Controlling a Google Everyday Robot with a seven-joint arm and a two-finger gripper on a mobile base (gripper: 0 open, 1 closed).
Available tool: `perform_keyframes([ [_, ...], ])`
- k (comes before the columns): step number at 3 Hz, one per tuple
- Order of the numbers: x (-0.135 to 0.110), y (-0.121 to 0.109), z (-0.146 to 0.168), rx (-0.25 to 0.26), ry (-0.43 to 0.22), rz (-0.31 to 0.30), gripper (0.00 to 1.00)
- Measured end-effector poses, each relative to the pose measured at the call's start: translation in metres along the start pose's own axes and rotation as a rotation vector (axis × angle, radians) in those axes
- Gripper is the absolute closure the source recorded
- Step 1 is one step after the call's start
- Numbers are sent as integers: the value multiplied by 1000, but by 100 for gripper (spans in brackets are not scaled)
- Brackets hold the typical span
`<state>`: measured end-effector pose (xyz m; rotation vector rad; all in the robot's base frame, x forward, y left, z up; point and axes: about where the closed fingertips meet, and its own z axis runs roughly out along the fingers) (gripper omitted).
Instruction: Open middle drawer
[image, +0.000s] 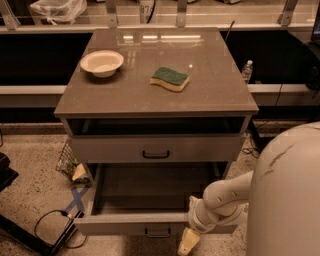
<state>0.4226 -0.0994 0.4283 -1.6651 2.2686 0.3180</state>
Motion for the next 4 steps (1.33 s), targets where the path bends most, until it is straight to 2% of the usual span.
perform_keyframes([
  [1, -4, -2, -8, 29, -9, 8, 0],
  [2, 3, -7, -37, 94, 29, 52, 16],
  [3, 4, -12, -91, 156, 92, 57, 48],
  [4, -20, -37, -102, 173, 118, -23, 71],
])
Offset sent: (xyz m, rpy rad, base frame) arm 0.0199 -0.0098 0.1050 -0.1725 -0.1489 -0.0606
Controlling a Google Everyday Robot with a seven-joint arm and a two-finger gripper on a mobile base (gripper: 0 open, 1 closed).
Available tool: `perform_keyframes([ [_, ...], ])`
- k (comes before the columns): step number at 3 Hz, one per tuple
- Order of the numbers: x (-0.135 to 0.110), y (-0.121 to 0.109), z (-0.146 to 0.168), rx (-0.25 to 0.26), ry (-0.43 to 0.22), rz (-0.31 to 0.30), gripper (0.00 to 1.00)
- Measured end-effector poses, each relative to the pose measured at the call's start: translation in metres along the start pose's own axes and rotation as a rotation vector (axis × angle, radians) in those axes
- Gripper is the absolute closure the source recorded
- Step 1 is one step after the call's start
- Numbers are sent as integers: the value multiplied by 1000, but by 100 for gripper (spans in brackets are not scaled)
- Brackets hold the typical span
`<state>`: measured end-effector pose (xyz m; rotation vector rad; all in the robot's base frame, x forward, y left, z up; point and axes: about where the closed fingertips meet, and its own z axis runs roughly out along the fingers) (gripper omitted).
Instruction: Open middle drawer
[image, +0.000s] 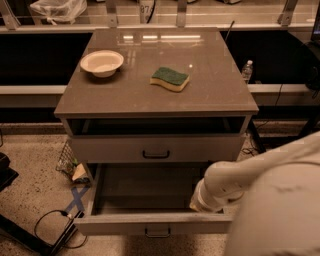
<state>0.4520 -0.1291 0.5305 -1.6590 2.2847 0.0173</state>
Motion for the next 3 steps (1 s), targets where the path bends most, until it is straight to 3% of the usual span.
perform_keyframes([
  [1, -20, -31, -4, 15, 5, -48, 95],
  [2, -24, -54, -1, 23, 1, -55, 100],
  [3, -8, -70, 26, 18, -15, -28, 100],
])
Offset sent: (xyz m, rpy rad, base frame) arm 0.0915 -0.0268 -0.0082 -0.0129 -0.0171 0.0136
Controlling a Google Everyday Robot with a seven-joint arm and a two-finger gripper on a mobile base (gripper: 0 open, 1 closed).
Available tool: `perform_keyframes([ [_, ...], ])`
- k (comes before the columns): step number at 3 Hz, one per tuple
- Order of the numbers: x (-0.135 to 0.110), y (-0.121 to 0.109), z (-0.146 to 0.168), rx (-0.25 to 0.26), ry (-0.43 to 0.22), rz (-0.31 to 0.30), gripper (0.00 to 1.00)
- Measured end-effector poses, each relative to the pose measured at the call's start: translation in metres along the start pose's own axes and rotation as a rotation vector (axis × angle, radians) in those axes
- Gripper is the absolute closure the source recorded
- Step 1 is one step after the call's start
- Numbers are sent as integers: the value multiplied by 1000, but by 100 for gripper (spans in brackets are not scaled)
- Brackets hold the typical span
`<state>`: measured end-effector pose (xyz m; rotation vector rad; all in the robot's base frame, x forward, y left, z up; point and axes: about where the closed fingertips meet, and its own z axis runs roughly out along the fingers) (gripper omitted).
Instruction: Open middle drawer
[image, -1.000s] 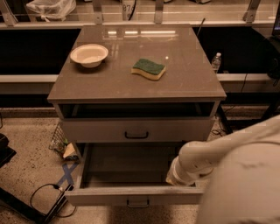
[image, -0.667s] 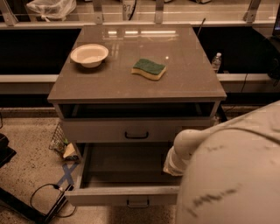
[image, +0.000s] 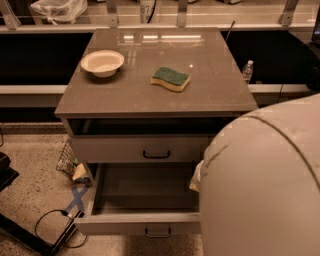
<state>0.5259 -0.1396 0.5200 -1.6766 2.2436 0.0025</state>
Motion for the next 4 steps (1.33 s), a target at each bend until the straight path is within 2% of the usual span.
perform_keyframes([
  [2, 52, -28, 68, 22, 38, 69, 100],
  [4, 55, -23, 85, -11, 42, 76, 100],
])
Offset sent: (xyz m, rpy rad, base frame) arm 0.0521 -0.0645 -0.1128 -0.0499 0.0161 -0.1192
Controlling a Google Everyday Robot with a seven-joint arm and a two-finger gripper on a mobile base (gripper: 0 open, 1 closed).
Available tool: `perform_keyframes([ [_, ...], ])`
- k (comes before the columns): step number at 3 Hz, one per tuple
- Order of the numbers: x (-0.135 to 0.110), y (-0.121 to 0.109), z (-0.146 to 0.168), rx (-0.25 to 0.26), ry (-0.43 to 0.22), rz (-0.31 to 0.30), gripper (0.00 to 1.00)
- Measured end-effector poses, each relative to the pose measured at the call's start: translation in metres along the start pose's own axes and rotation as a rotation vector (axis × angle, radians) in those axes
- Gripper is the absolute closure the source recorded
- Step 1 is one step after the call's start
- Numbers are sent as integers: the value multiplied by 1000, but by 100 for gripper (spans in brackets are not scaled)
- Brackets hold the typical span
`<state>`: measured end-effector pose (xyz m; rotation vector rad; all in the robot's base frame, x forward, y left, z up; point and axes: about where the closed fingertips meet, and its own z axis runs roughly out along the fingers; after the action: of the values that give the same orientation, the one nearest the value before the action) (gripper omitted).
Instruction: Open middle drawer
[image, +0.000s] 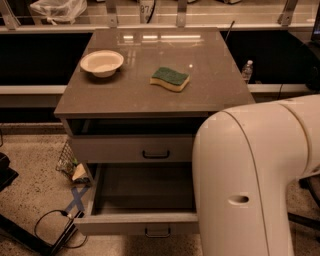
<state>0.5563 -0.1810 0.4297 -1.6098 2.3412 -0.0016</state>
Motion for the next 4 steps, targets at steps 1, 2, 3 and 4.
perform_keyframes([
  [1, 7, 33, 21, -75, -33, 2, 100],
  [2, 6, 72, 30, -121, -76, -38, 100],
  [3, 6, 92, 28, -129, -92, -64, 100],
  [4, 7, 114, 19, -128, -103, -97, 100],
])
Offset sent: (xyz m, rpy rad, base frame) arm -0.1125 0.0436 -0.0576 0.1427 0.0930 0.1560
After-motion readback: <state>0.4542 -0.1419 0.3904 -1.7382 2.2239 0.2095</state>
